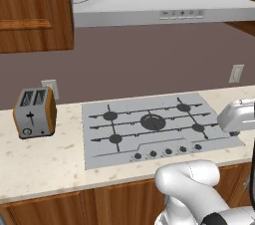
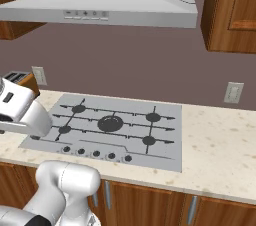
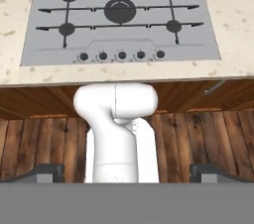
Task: Close all open cabinet doors.
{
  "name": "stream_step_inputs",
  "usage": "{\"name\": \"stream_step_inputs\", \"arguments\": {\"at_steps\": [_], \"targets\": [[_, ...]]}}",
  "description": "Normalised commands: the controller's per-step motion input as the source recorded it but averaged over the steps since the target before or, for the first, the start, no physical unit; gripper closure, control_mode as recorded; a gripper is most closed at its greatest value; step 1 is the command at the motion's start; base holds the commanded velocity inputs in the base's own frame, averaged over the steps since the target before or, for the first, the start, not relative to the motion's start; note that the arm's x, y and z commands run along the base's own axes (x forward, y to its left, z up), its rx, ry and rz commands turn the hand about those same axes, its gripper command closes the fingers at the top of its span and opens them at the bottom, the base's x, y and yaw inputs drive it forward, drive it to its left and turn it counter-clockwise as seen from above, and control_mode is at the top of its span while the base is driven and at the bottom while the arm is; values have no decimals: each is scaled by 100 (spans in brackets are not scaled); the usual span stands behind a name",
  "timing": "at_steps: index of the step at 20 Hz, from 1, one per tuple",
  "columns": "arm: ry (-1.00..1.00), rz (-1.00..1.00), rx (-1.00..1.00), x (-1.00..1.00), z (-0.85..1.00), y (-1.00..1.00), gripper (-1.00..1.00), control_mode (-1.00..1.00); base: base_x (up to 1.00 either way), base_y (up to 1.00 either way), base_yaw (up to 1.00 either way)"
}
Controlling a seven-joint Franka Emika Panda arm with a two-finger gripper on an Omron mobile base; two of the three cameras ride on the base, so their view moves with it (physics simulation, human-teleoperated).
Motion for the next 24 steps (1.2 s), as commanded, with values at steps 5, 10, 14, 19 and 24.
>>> {"name": "stream_step_inputs", "arguments": {"at_steps": [5, 10, 14, 19, 24], "targets": [[0, 1, 0, -12, 0, 0, -100, -100, 0, 0, 0], [-1, 0, 0, -7, 0, 0, -100, -100, 0, 0, 0], [0, 0, 0, 0, 0, 0, -100, -100, 0, 0, 0], [0, 0, 0, 0, 0, 0, -100, 100, -36, 11, 0], [0, 0, 0, 0, 0, 0, -100, 100, -82, 74, 1]]}}
